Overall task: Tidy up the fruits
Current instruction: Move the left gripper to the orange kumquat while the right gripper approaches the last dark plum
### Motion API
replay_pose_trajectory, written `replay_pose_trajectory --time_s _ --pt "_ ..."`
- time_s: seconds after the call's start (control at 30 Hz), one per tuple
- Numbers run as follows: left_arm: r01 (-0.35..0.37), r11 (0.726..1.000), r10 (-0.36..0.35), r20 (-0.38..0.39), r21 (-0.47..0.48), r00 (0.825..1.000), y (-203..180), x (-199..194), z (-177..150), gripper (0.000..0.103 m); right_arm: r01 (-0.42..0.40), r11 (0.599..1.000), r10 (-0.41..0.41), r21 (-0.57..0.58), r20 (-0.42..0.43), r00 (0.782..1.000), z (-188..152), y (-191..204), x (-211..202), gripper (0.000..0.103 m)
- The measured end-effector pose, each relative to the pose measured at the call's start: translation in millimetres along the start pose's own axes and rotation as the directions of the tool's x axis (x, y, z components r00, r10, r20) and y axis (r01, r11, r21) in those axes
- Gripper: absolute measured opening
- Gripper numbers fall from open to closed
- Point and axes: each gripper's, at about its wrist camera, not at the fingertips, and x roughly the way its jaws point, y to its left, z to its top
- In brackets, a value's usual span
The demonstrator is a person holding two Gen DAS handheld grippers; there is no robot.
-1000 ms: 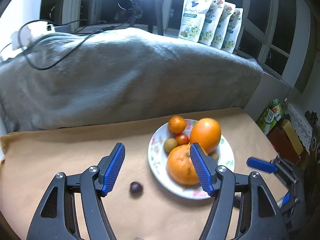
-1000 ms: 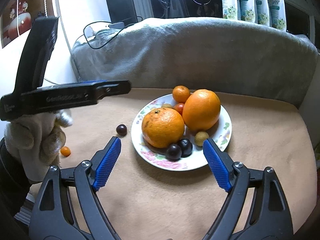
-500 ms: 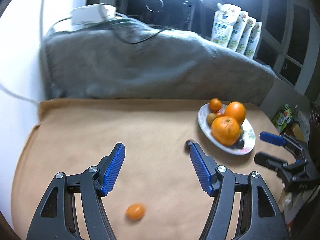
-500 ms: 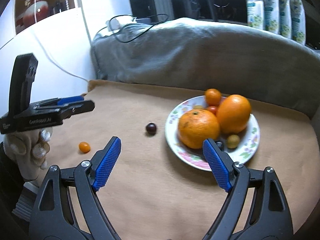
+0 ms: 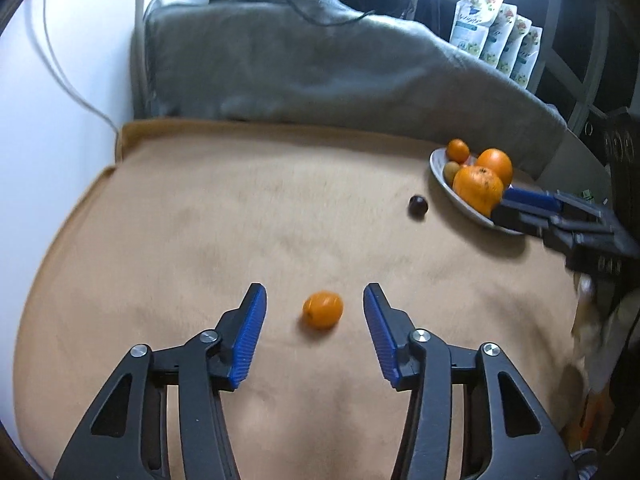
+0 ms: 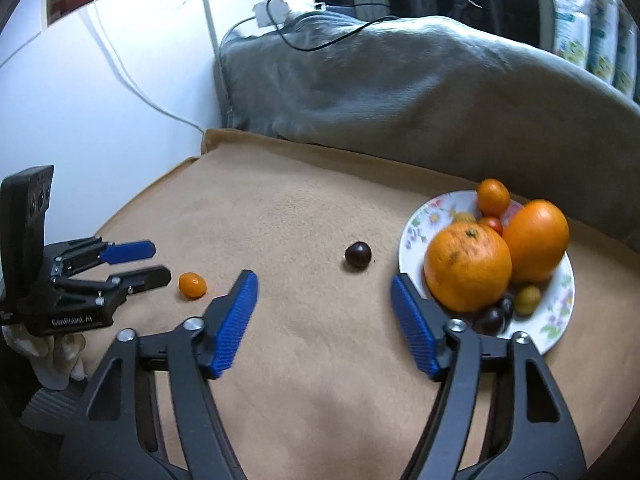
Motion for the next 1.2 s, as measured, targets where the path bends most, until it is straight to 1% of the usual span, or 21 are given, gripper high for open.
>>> replay_pose_trajectory --time_s 0.03,0.1,0.23,0.33,0.37,0.43,0.5,0.6,0.8,0.9,1.03,1.2 --pt "0.005 1.0 -0.005 -0.006 -0.008 1.0 2 2 -2 0.046 -0.005 1.0 0.005 -0.02 -0.013 1.0 4 0 3 0.061" --pt "0.018 1.0 -0.018 -0.014 -0.016 1.0 4 4 -4 0.045 -0.013 0.998 0.011 -0.064 -0.04 0.999 11 1 10 0.057" --pt "0.041 0.999 -0.042 -0.023 -0.024 0.999 3 8 -8 0.041 -0.049 0.988 0.033 -0.145 -0.11 0.993 25 1 27 0.055" --pt "0.05 0.998 -0.051 -0.036 -0.026 0.998 3 12 -10 0.039 -0.067 0.975 0.032 -0.213 -0.165 0.986 32 2 42 0.053" --pt "0.052 0.998 -0.054 -0.04 -0.028 0.998 3 13 -10 0.039 -0.076 0.97 0.034 -0.233 -0.181 0.983 33 2 46 0.051" --pt "0.055 0.998 -0.057 -0.045 -0.034 0.997 3 15 -11 0.039 -0.097 0.959 0.037 -0.268 -0.221 0.975 35 2 57 0.049" --pt "0.056 0.998 -0.058 -0.048 -0.038 0.997 3 17 -11 0.039 -0.105 0.947 0.024 -0.305 -0.259 0.966 35 2 68 0.047" --pt "0.057 0.998 -0.059 -0.051 -0.037 0.997 2 18 -11 0.037 -0.096 0.934 -0.008 -0.345 -0.288 0.958 36 0 81 0.046" --pt "0.056 0.998 -0.058 -0.06 -0.029 0.996 0 22 -12 0.037 -0.096 0.913 -0.041 -0.397 -0.325 0.945 38 -1 96 0.044" --pt "0.056 0.998 -0.058 -0.066 -0.03 0.996 0 24 -12 0.037 -0.103 0.906 -0.046 -0.411 -0.338 0.94 40 0 102 0.043" --pt "0.05 0.998 -0.052 -0.07 -0.032 0.996 0 27 -11 0.037 -0.106 0.896 -0.061 -0.432 -0.355 0.933 40 0 108 0.042" --pt "0.044 0.999 -0.046 -0.074 -0.032 0.996 0 29 -12 0.037 -0.106 0.893 -0.072 -0.438 -0.371 0.926 41 -1 117 0.042"
